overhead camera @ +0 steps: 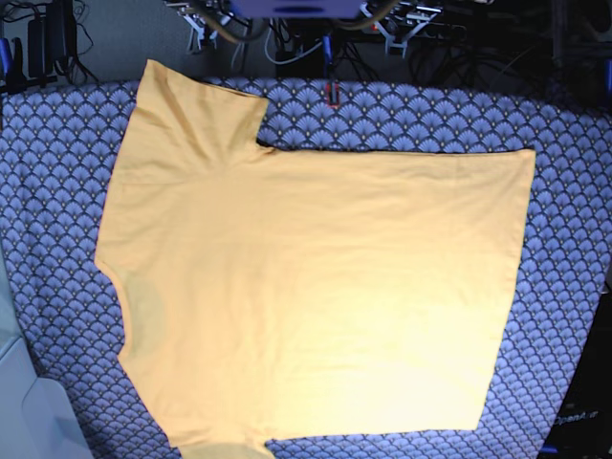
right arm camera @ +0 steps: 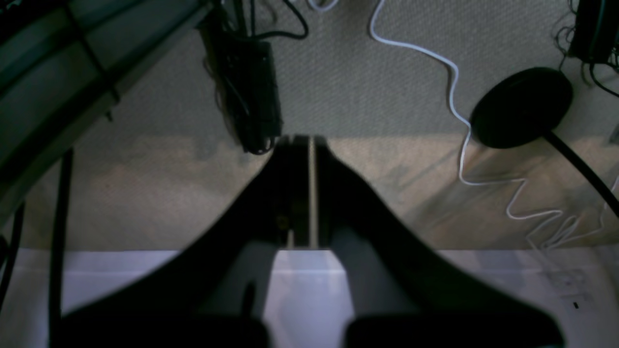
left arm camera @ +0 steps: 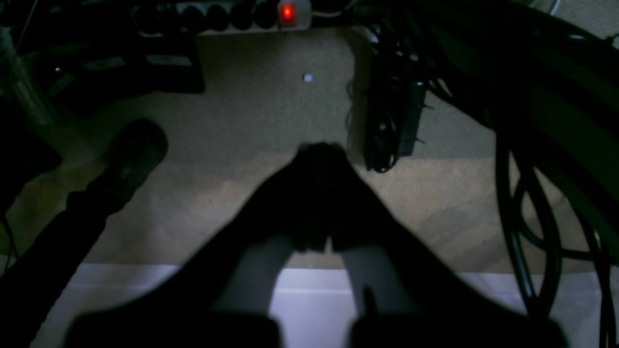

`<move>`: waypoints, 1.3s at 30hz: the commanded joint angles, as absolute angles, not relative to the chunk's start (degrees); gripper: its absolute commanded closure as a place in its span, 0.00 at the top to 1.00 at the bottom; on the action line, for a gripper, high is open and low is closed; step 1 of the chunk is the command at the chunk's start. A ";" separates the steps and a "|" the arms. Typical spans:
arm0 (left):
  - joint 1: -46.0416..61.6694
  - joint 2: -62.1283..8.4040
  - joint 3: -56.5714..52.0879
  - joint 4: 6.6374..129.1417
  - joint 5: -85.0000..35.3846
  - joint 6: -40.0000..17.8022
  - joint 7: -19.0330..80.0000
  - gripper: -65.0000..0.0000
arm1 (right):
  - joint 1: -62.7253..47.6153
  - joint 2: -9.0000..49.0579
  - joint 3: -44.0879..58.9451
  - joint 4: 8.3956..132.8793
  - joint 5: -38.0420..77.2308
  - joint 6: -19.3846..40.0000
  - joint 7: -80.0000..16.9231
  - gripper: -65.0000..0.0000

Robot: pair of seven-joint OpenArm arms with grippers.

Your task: Fold the T-shirt properly

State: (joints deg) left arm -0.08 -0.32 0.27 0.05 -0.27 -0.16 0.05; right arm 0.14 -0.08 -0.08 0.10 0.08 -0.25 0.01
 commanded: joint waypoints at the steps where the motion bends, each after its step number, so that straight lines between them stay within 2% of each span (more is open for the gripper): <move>1: -0.31 -0.48 0.40 0.22 -0.04 -0.04 0.40 0.00 | 0.22 -0.04 -0.31 0.13 0.40 0.22 -0.04 0.00; 5: 0.13 -0.48 0.40 0.22 0.04 -0.13 0.22 0.00 | -0.31 0.13 -0.40 0.13 0.40 0.31 0.22 0.00; 13: 2.95 -1.71 0.40 0.22 0.04 -0.31 -0.22 0.00 | -5.58 0.75 -0.22 0.04 0.40 0.31 8.75 0.00; 20: 9.45 -3.38 0.40 0.13 0.04 -0.40 -13.67 0.00 | -11.47 1.01 -0.22 0.04 0.40 0.31 17.63 0.00; 24: 12.97 -4.53 0.40 0.00 -0.04 -1.45 -20.44 0.00 | -16.31 1.98 -0.04 0.00 0.48 0.31 26.33 0.00; 27: 15.69 -5.41 -0.04 0.00 -0.66 -8.22 -25.89 0.00 | -20.88 2.68 -0.31 0.00 0.48 0.31 34.59 0.00; 31: 19.21 -6.55 -0.04 0.00 -6.02 -12.88 -31.25 0.00 | -25.98 3.91 -0.13 0.00 0.48 0.31 44.53 0.00; 35: 23.78 -8.75 0.04 0.00 -9.54 -15.78 -38.64 0.00 | -31.52 5.85 0.13 0.00 0.75 0.31 57.80 0.00; 39: 29.23 -8.92 0.04 0.00 -11.38 -17.89 -50.07 0.00 | -36.53 6.81 0.13 0.00 0.75 0.22 72.04 0.00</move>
